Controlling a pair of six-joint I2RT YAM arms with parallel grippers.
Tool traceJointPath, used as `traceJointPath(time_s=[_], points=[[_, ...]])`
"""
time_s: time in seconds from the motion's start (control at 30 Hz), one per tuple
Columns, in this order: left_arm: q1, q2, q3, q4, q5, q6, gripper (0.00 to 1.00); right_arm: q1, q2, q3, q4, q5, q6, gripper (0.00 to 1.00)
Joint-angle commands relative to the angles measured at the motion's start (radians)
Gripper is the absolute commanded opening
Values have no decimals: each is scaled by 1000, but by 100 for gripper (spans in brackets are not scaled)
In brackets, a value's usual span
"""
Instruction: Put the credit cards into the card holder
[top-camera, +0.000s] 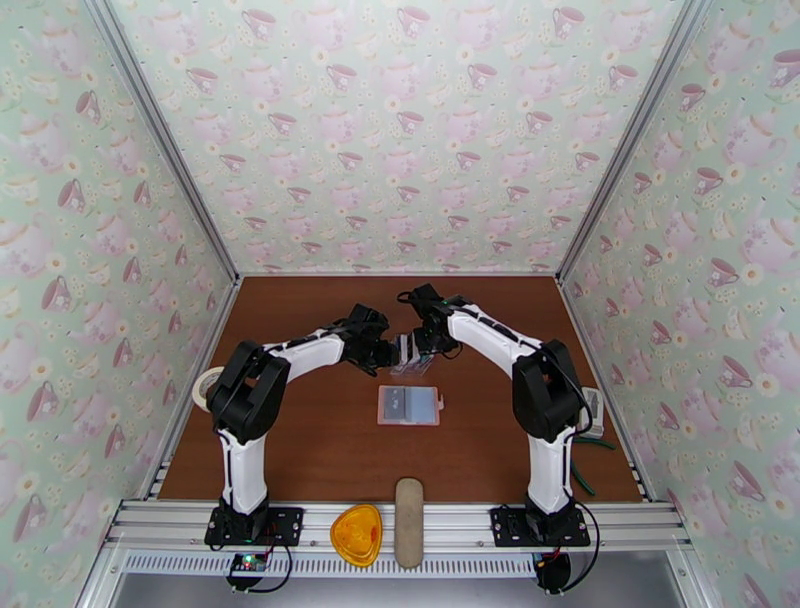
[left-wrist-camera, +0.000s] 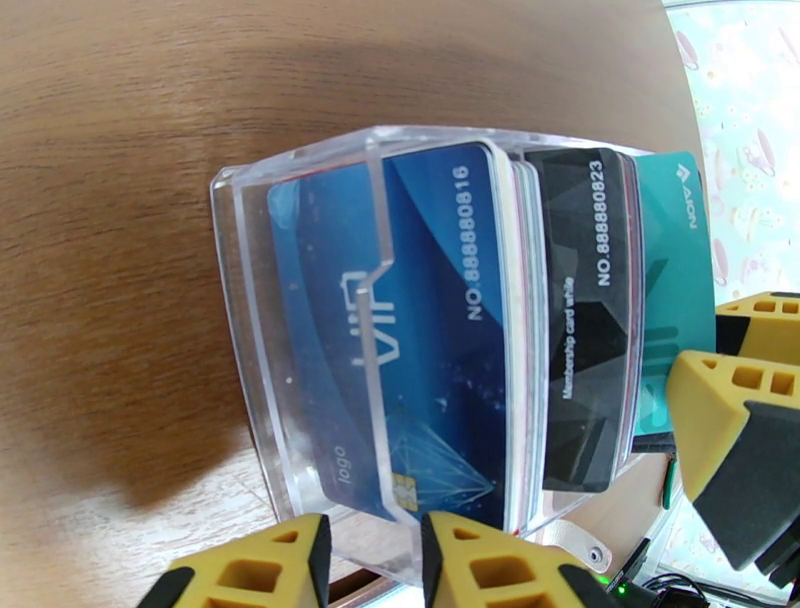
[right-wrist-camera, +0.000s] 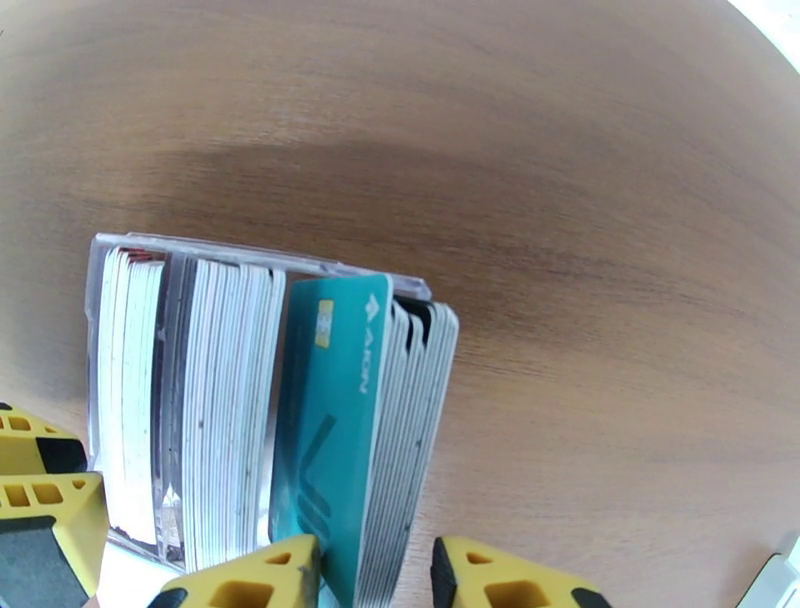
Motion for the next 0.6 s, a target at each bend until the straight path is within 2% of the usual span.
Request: traceJointPath(time_s=[0.0,0.37,0.57], points=[[17,-4,-22,-21,-14,-8,31,-5,-37,24,-44,43,-18,34],[18,-3,-20,-16,-7,-11,31,-2,-55,23,-43,3,-14,21],[19,-1,-21,-15,-6,-13,31,0,-48,25,-35,-28,-14,6]])
